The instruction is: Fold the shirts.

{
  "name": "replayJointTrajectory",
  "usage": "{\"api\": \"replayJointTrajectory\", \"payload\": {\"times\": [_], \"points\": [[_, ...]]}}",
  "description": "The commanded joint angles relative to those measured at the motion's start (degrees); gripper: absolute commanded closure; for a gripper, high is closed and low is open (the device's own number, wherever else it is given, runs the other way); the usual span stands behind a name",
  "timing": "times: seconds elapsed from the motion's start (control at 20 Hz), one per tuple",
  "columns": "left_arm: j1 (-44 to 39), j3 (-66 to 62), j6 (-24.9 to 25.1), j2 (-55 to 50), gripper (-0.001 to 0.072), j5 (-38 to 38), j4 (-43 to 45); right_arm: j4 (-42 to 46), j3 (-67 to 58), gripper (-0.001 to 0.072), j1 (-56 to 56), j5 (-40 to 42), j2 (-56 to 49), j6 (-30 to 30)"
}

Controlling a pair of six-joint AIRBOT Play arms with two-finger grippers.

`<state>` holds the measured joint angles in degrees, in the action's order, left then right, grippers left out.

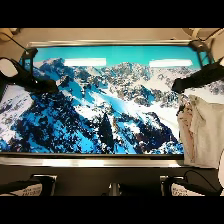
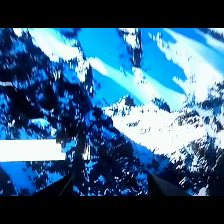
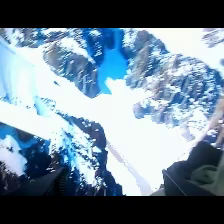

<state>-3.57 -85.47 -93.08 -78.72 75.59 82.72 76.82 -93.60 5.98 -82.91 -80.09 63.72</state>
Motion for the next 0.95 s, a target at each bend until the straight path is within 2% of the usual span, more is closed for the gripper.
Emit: {"api": "replayJointTrajectory", "payload": {"times": [0.0,0.25,0.9], "points": [[-0.5,7.8,-5.9,2.2,0.0147,-1.4,1.3,-3.6,-0.2,0.004,-4.5,-6.7,-3.7,0.8],[-0.5,7.3,-6.0,2.0,0.0147,-1.7,1.3,1.4,-0.2,0.0042,-4.5,-7.0,-3.7,0.5],[-0.5,7.3,-6.0,2.0,0.0147,-1.7,1.3,1.6,-0.2,0.0042,-4.5,-7.0,-3.7,0.5]]}}
